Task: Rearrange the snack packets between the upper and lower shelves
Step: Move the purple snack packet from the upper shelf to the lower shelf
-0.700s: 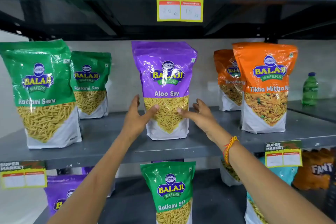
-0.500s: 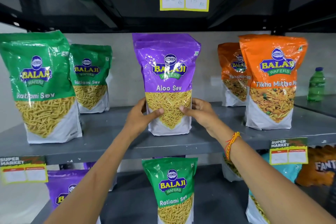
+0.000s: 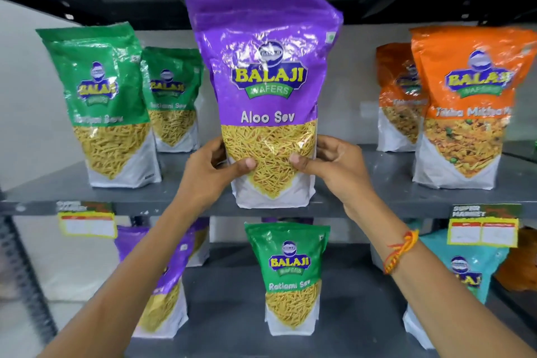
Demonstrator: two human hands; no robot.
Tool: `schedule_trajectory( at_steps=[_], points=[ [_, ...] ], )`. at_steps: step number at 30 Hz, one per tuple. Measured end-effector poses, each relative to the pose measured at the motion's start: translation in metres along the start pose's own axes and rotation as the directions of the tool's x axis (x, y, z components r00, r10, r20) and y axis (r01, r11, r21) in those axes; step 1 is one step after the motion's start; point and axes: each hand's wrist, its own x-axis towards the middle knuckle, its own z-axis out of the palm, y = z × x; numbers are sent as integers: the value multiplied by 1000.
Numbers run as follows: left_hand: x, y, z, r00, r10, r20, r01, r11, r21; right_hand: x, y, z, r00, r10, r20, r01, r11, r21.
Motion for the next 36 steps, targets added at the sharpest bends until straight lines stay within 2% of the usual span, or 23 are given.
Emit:
schedule_trajectory(
  at_steps=[4,10,16,21,25,28,32,36],
  points=[
    [-55,16,-24,999,-27,-46,29,998,51,-40,-1,19,997,0,79,-4,999,50],
    [-141,6,-40,980,-134,-147,154,979,135,-102,37,41,983,86,165,-99,992,77],
    [-213,-26,-43,947,-240,-213,272,952,141,-153,85,54,946,166,279,-189,980,56],
    [-254,-76,-46,897,-370,-242,407,904,128,-177,140,65,900,293,321,-308,951,-5],
    [-263,-125,-45,844,-474,-251,519,840,159,-178,192,74,854,430,293,-412,903,-123],
    [-249,-166,-43,838,-505,-208,542,815,206,-166,231,85,848,483,219,-446,873,-199],
    [-218,-213,-34,835,-529,-150,549,819,168,-145,274,97,860,500,98,-457,842,-285],
    [-199,-248,-29,847,-492,-200,530,810,252,-126,302,106,876,478,65,-414,815,-406]
  ],
)
